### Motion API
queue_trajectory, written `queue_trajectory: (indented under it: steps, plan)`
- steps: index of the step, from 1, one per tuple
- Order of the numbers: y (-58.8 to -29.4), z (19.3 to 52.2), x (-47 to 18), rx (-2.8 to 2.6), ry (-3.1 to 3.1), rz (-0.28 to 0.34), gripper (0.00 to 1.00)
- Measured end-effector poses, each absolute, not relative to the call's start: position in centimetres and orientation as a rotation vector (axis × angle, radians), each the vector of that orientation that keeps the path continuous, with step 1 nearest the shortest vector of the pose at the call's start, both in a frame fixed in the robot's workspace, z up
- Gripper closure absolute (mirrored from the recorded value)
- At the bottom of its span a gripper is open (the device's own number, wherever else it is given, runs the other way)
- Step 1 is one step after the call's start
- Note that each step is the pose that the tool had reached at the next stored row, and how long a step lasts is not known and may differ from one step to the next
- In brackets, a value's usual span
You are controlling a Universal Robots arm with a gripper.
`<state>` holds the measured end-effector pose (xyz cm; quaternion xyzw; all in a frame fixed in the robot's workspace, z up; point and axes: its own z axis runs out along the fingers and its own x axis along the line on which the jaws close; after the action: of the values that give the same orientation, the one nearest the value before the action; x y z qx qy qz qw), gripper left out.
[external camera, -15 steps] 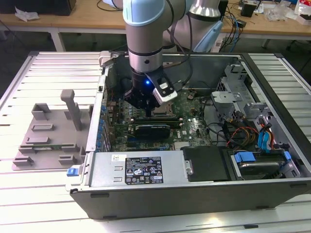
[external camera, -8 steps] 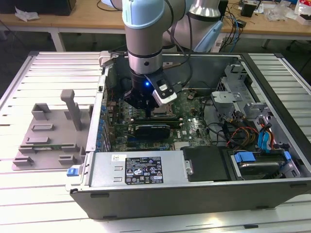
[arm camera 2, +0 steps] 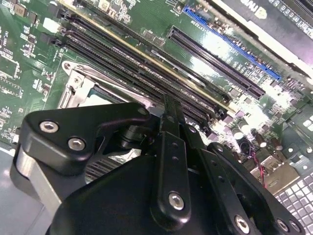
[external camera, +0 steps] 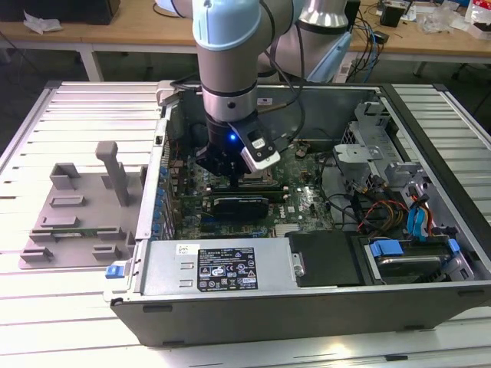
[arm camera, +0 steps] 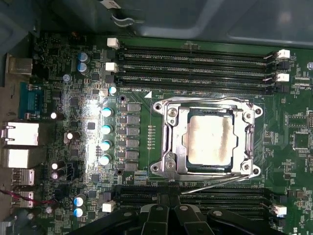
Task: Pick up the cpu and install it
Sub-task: 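Install the second cpu locking lever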
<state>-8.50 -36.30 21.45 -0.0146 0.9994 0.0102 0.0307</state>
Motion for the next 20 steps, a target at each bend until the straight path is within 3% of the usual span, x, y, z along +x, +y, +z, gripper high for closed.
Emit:
queue_trajectory:
  steps: [7,14,20]
  plan:
    - [-36.7,21.3,-8.5,-0.044,3.078,0.085,0.89]
    - [-36.8,20.8,-8.8,-0.039,3.07,0.222,0.89]
    - [-37.2,21.9,-8.2,-0.038,3.079,0.225,0.89]
